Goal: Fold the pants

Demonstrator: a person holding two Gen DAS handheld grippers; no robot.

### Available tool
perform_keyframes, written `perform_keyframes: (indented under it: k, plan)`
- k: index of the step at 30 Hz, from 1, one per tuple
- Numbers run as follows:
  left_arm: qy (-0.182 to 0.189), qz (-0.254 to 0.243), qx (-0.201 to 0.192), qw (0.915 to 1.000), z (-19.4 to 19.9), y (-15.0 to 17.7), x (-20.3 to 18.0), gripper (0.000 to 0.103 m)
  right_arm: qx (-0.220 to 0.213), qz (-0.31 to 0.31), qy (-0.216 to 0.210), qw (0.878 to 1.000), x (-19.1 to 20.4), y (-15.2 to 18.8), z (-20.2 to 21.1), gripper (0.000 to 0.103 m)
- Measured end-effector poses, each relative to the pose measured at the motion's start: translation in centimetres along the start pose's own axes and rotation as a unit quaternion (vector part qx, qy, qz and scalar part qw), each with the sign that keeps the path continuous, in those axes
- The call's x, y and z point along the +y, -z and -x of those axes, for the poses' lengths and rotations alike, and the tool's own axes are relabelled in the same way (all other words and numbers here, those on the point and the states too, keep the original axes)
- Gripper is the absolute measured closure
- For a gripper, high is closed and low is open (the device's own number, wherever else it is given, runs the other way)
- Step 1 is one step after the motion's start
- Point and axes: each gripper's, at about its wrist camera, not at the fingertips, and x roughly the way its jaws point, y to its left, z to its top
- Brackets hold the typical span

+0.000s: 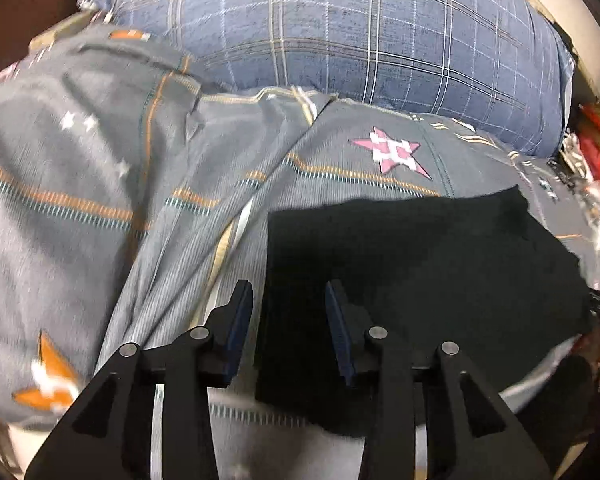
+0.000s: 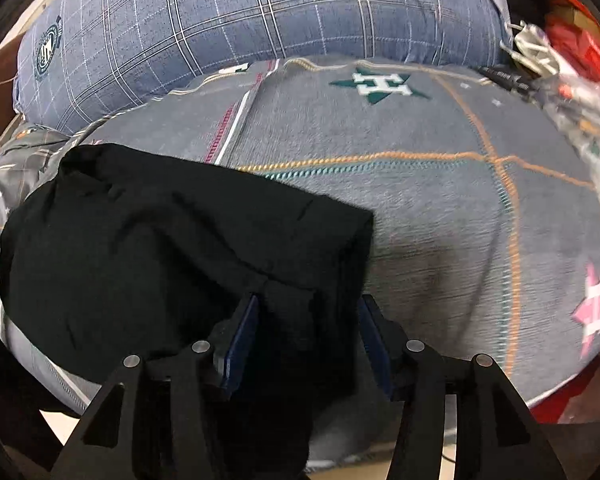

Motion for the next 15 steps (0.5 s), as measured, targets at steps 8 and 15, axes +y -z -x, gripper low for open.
perform_keyframes:
  k: [8,15]
  plan:
    - [-0.002,-0.012,0.008,0.9999,-1.8,-2.4,0.2,0.097,-0.038,0.041,0.016,0.998,2.0,-0.6,3.1,0.09]
    - [-0.011,-0.017,-0.02,0.9996,-0.9,-5.3,0.8,0.103,-0.055,0.004,0.042,0.998,-0.2,-2.6,4.4,0.089]
